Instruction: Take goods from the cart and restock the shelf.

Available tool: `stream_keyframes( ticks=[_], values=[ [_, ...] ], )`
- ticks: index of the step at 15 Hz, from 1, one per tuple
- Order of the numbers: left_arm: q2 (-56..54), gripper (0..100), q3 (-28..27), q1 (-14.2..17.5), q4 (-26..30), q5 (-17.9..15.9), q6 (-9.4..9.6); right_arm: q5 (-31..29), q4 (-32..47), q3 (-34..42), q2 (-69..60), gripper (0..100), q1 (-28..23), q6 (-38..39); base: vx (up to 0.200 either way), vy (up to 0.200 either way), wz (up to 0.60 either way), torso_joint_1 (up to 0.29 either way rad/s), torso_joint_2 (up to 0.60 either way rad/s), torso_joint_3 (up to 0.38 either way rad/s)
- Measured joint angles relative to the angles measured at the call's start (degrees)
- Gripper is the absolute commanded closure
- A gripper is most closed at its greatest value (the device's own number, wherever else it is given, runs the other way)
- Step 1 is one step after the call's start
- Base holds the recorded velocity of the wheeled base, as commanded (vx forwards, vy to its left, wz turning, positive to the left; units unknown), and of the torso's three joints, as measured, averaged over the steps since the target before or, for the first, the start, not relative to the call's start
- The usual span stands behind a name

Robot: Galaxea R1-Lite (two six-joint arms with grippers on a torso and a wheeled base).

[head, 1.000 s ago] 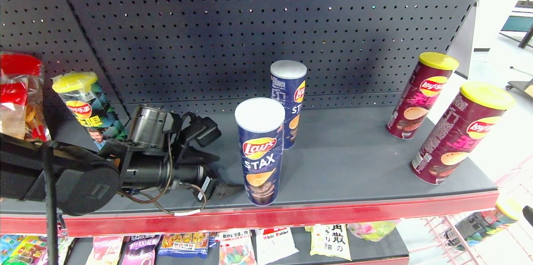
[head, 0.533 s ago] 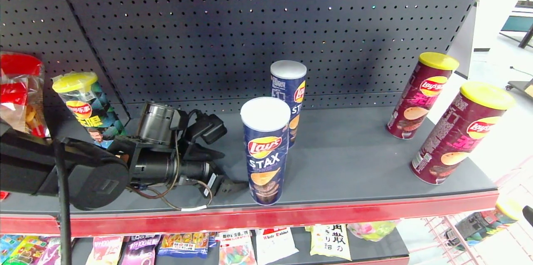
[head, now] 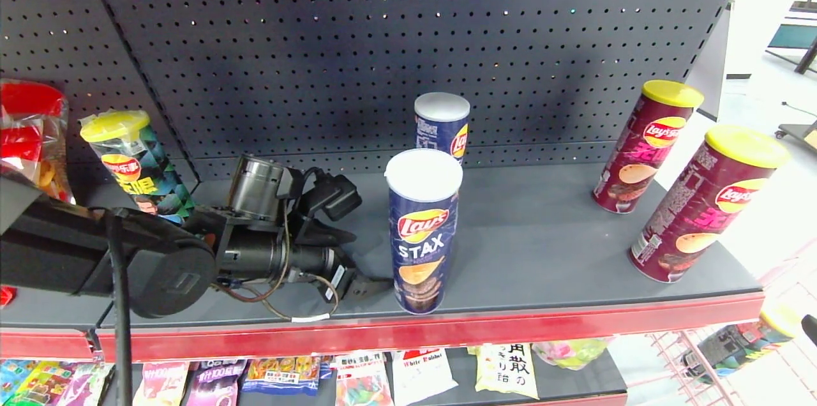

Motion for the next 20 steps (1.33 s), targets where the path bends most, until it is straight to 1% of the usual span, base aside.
stream_keyframes(
  ticks=[12, 15, 18, 20],
  values=[
    [2.76, 0, -3.38, -0.99, 0.02, 0.13, -0.11, 0.00, 0.00, 0.02, 0.00, 0, 0.00, 0.11, 0.000, 0.000, 0.00, 0.000, 0.00, 0.000],
    [2.78, 0, -2.71, -0.83, 0.00, 0.13, -0.09, 0.00, 0.00, 0.02, -0.01, 0, 0.00, 0.11, 0.000, 0.000, 0.00, 0.000, 0.00, 0.000],
    [1.10, 0, 0.21, -0.57, -0.04, -0.24, 0.06, 0.02, 0.00, 0.02, 0.00, 0, 0.00, 0.11, 0.000, 0.000, 0.00, 0.000, 0.00, 0.000],
    [0.17, 0, 0.82, -0.66, -0.17, -0.44, 0.02, 0.02, 0.00, 0.02, 0.00, 0, 0.02, 0.11, 0.000, 0.000, 0.00, 0.000, 0.00, 0.000]
  ],
)
